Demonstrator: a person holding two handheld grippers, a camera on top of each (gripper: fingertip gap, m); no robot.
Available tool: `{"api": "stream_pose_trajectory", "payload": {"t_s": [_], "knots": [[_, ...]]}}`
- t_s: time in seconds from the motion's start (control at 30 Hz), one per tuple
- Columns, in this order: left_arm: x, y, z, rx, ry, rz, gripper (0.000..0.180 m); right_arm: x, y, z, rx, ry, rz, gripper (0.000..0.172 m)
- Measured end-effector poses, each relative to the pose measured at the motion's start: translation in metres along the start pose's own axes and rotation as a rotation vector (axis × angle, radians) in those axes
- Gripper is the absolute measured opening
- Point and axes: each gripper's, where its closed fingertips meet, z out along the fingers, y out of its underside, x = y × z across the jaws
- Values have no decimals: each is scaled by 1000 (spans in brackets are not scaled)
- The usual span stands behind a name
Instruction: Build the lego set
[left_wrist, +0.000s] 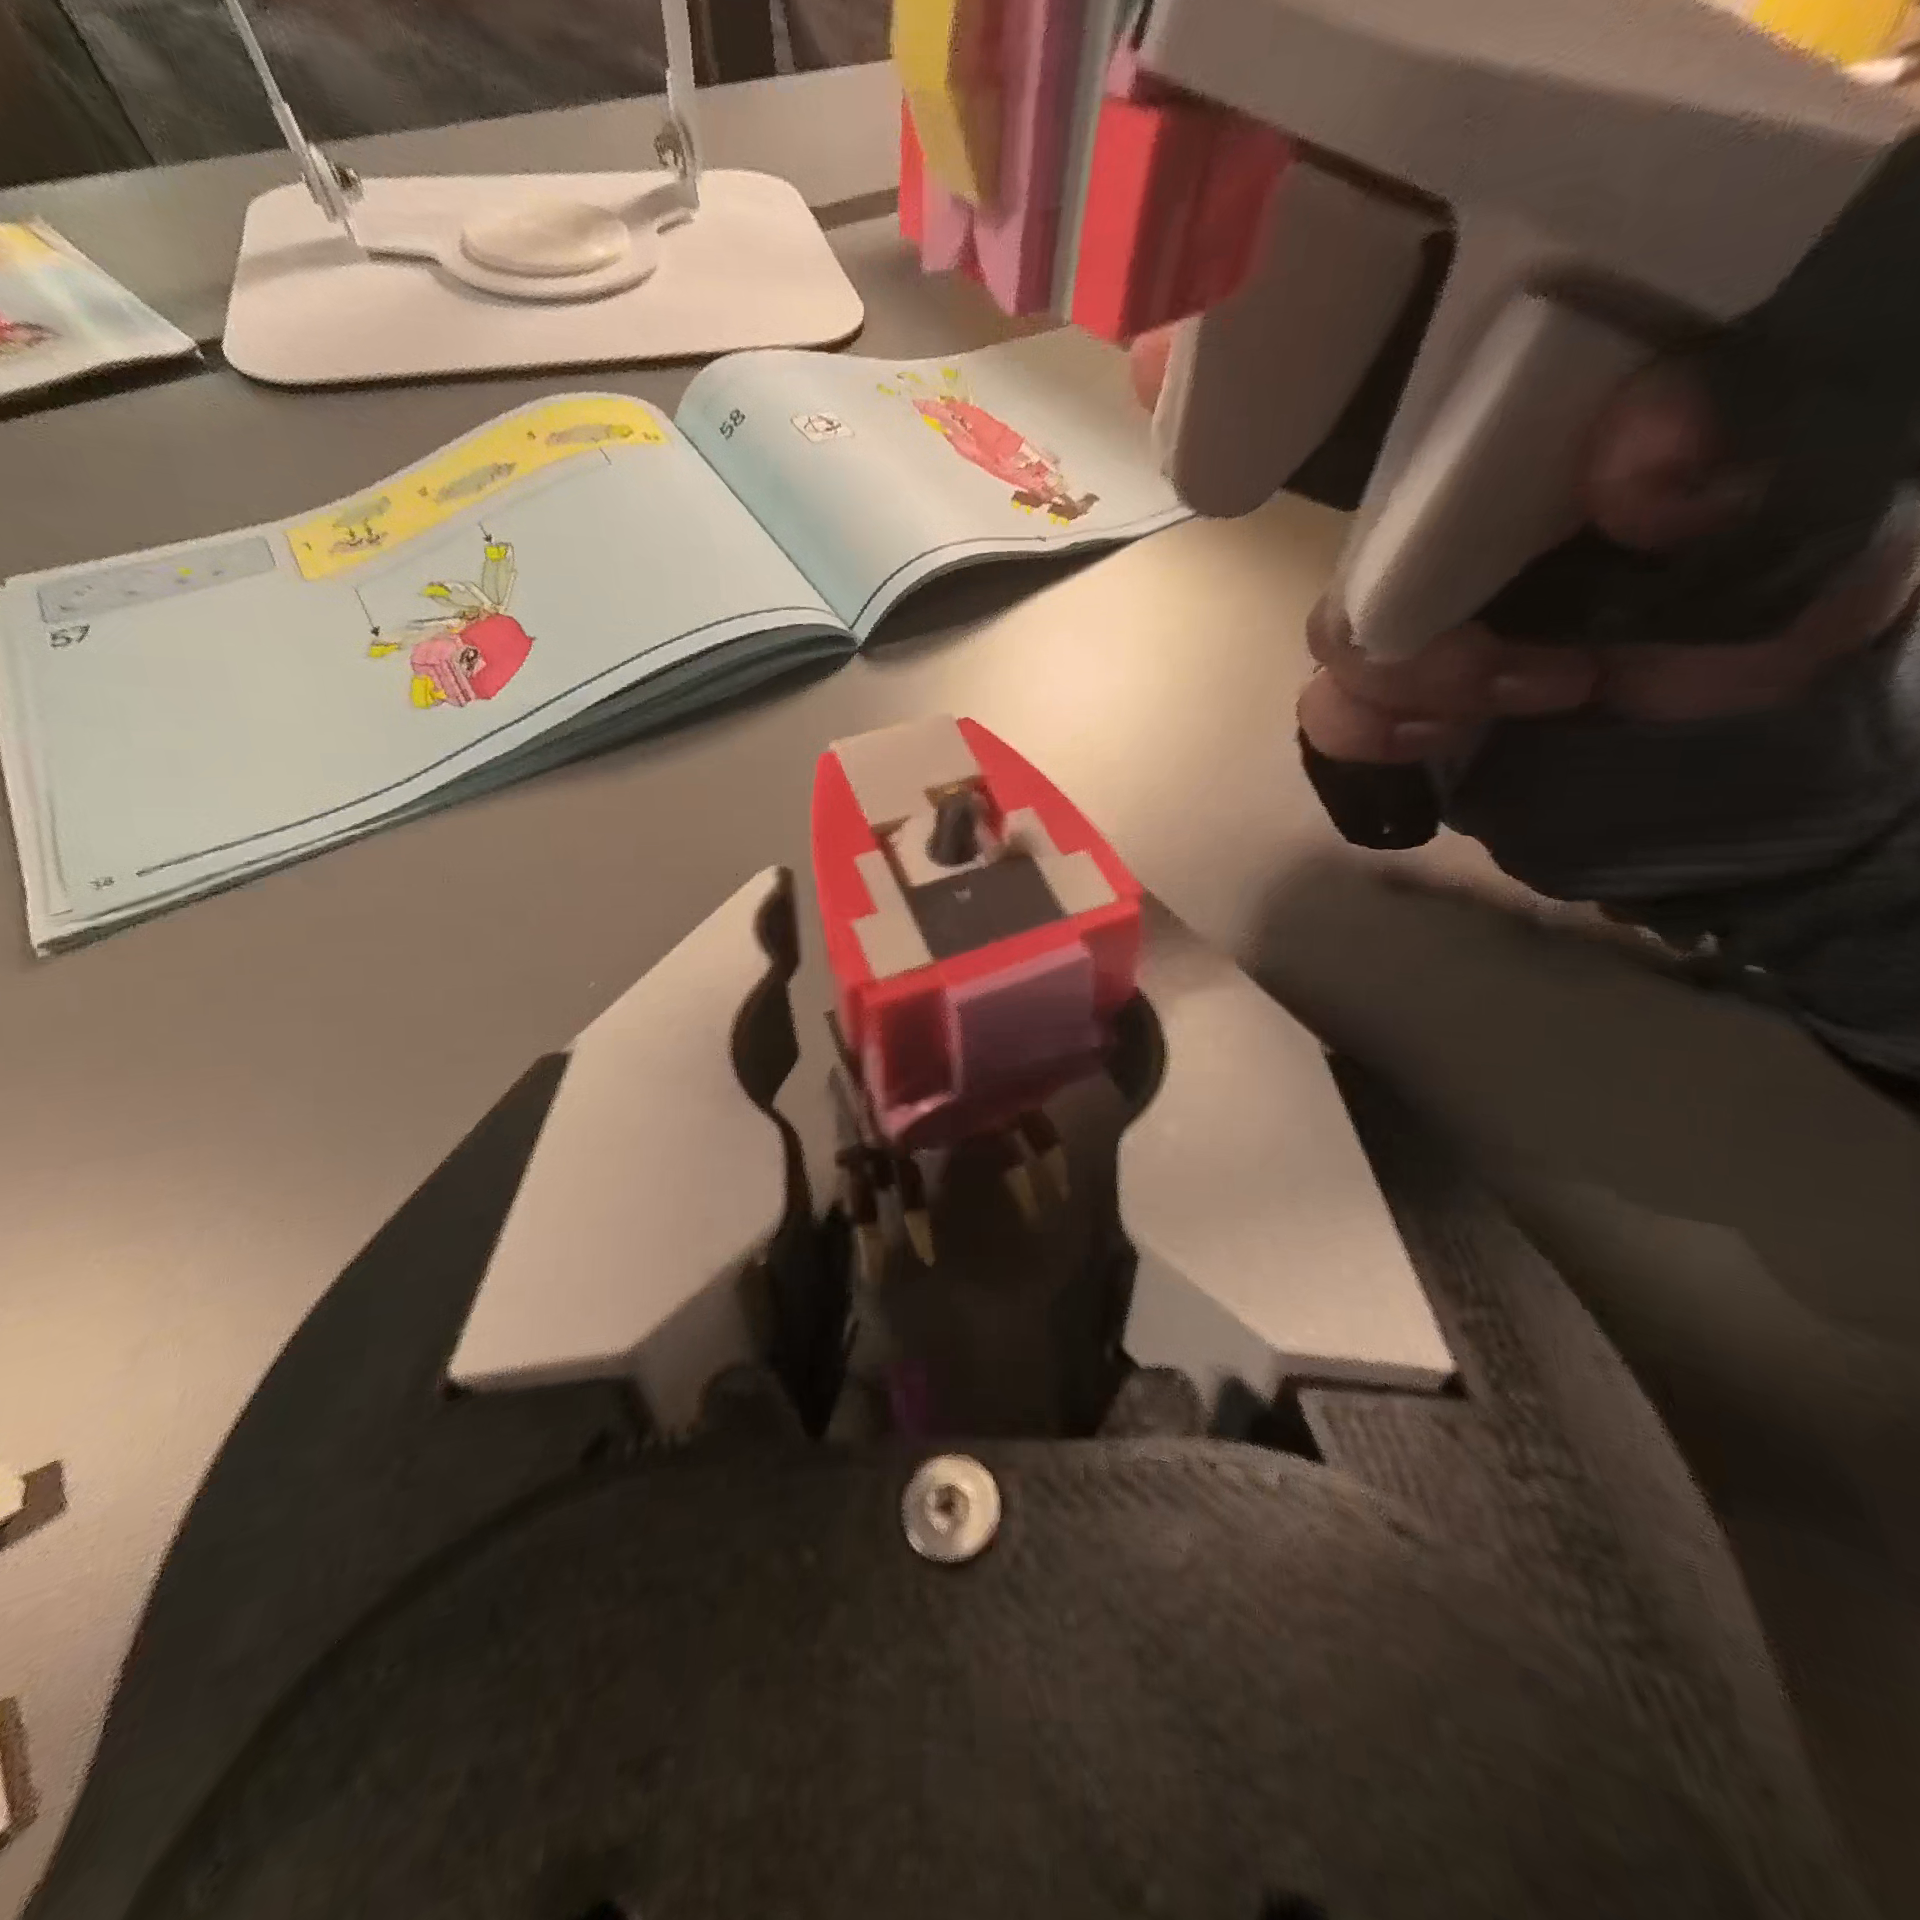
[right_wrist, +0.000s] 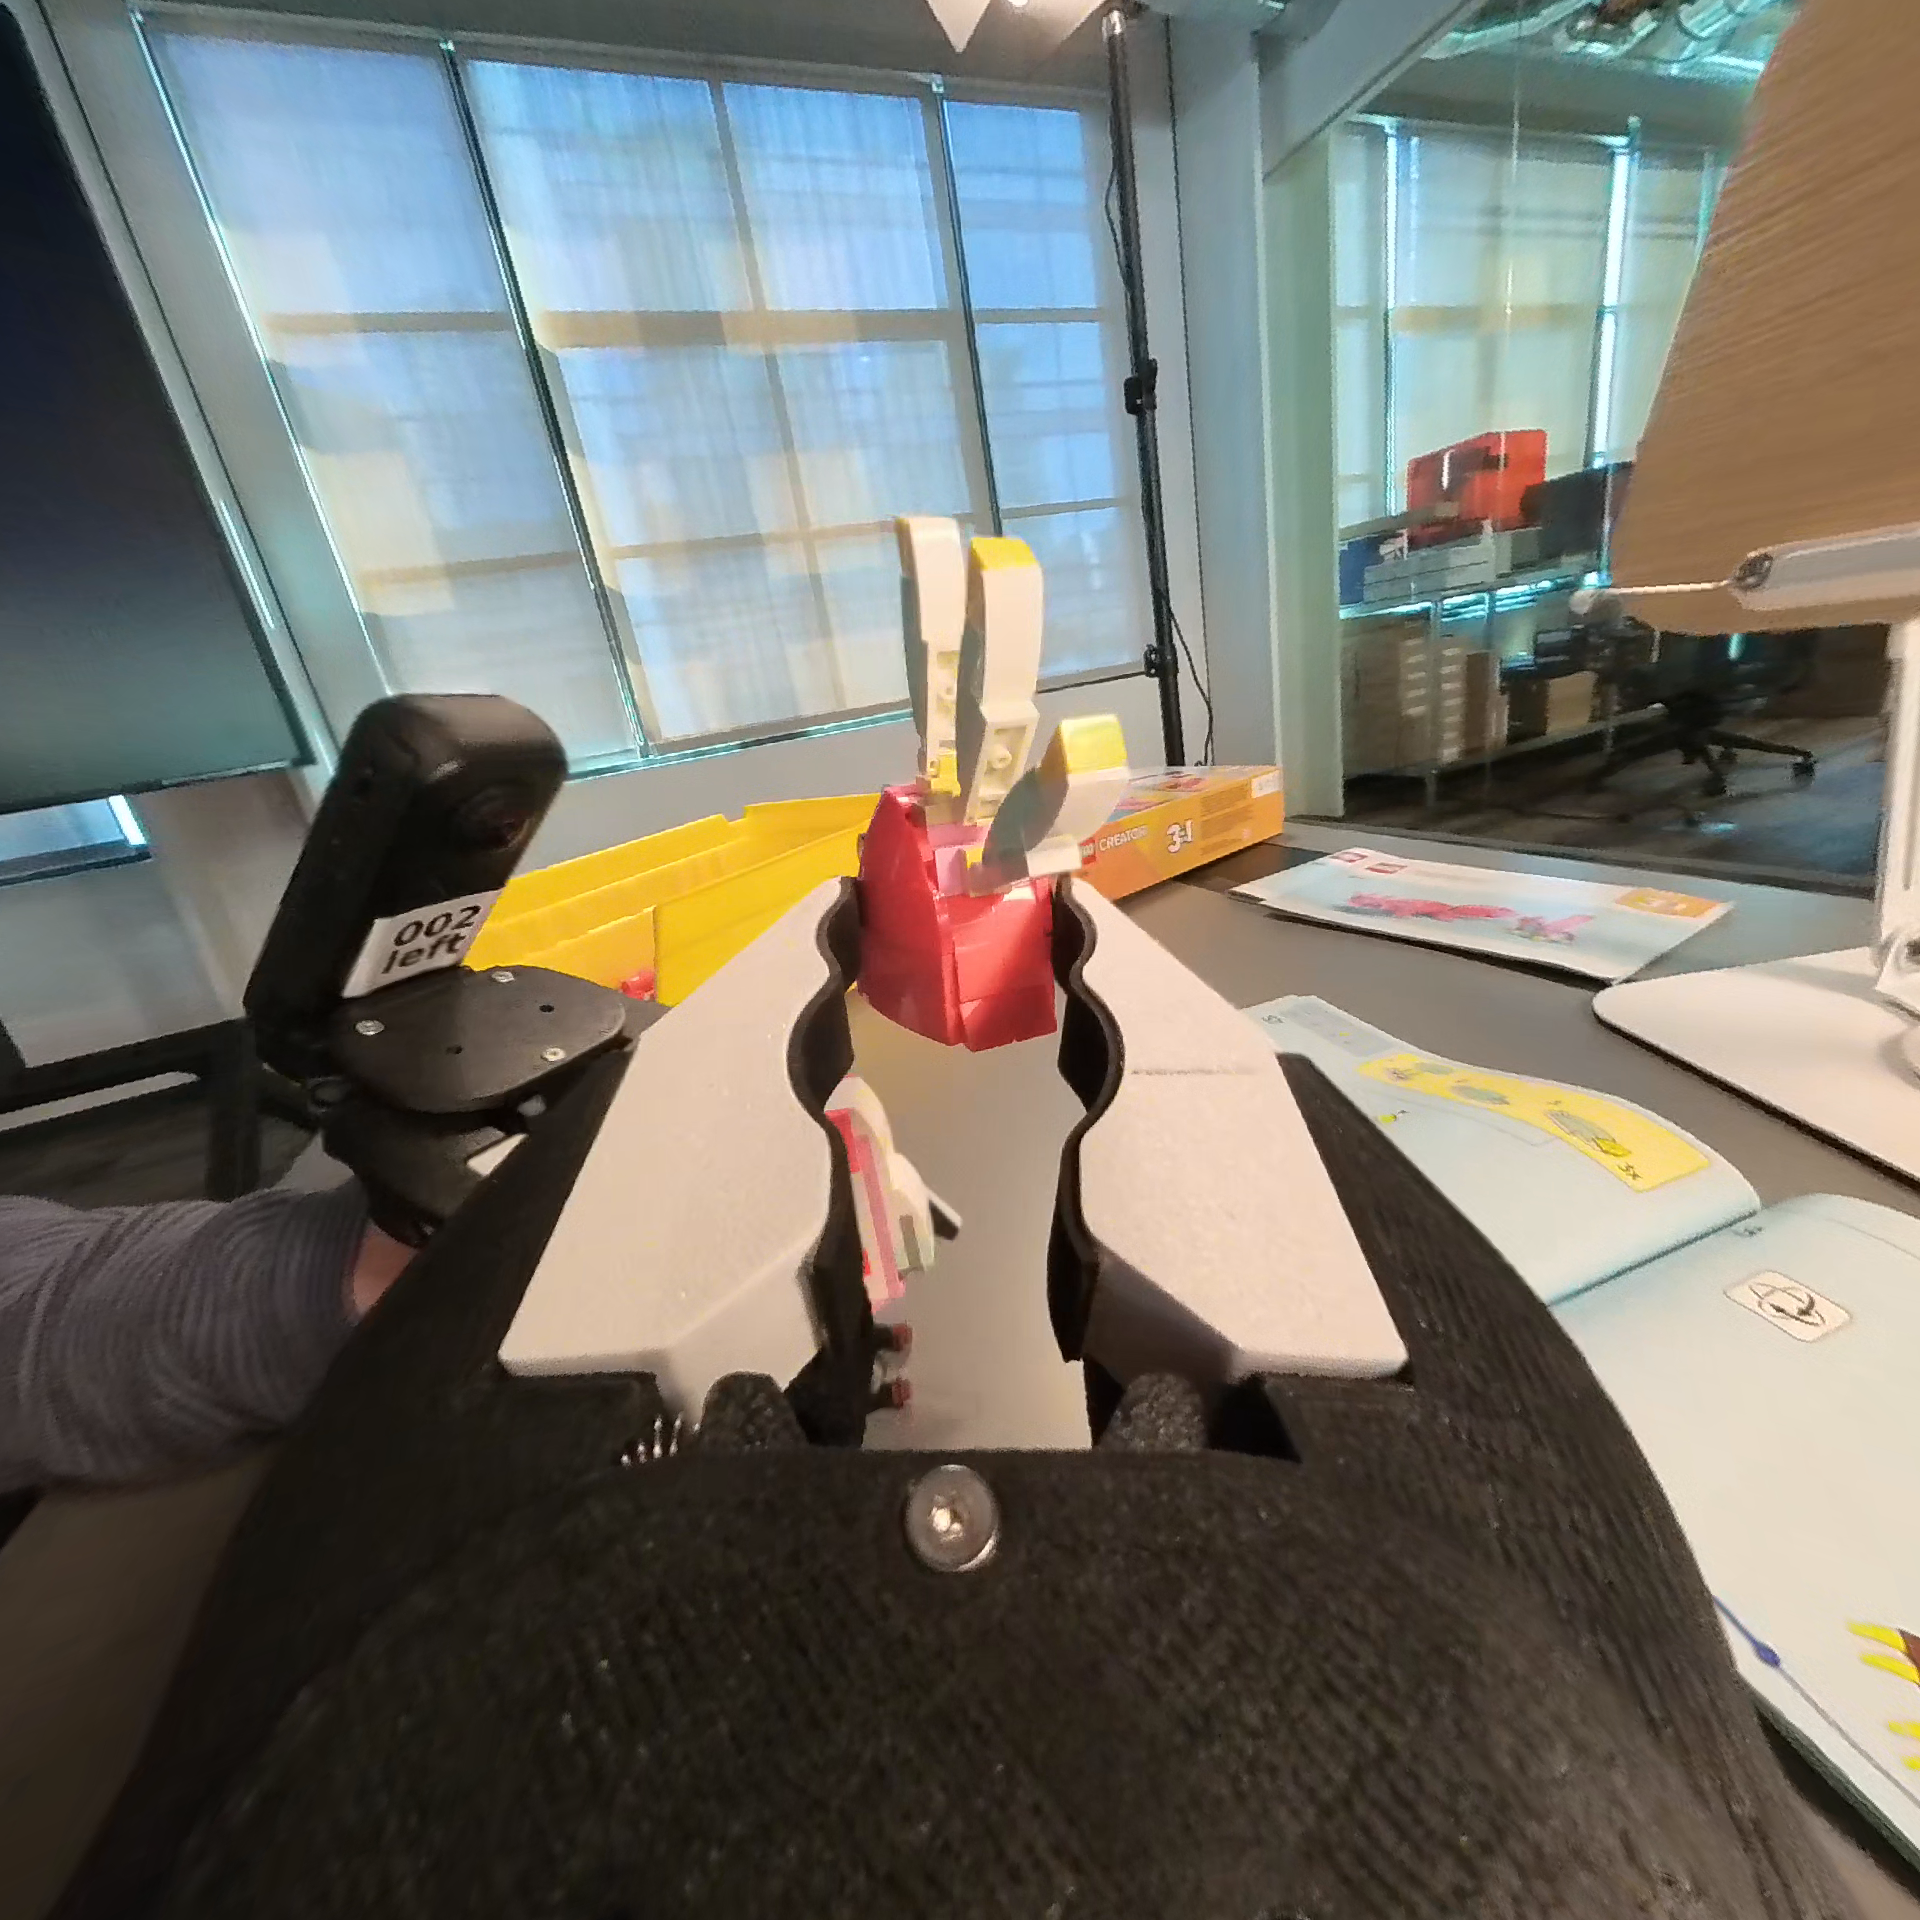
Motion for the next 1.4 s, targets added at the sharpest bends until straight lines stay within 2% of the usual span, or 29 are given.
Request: {"api": "stream_pose_trajectory", "payload": {"t_s": [0.03, 0.07, 0.1, 0.17, 0.23, 0.33, 0.4, 0.47, 0.63, 0.77, 0.97, 1.4], "knots": [[1, -1, -1, 10, 5, 6, 41, 1, 0, 0, -6, -1, 14, 36], [1, -1, -2, 5, 16, 17, 35, 1, 0, 0, -10, -7, 43, 36], [3, 0, -2, -7, 38, 14, 35, 0, -1, 1, -7, -26, 107, 36], [12, -4, -5, -26, 140, -7, 34, -7, -11, 1, 41, -118, 374, 36], [29, -14, -12, -63, 319, -45, 34, -11, -24, 0, 104, -233, 701, 36], [47, -31, -23, -157, 539, -107, 34, -11, -29, -3, 152, -337, 1062, 35], [54, -39, -29, -228, 642, -146, 34, -9, -24, -2, 155, -362, 1222, 36], [64, -45, -37, -288, 754, -202, 34, -8, -20, -1, 162, -366, 1306, 36], [68, -41, -38, -420, 808, -249, 34, -5, -11, 1, 138, -329, 1304, 36], [64, -33, -32, -456, 795, -241, 34, -10, -11, 1, 100, -335, 1192, 36], [64, -29, -31, -467, 794, -198, 34, -17, -2, 4, 7, -296, 1024, 36], [65, -26, -31, -489, 823, -237, 34, -19, 8, 6, -59, -277, 904, 36]]}}
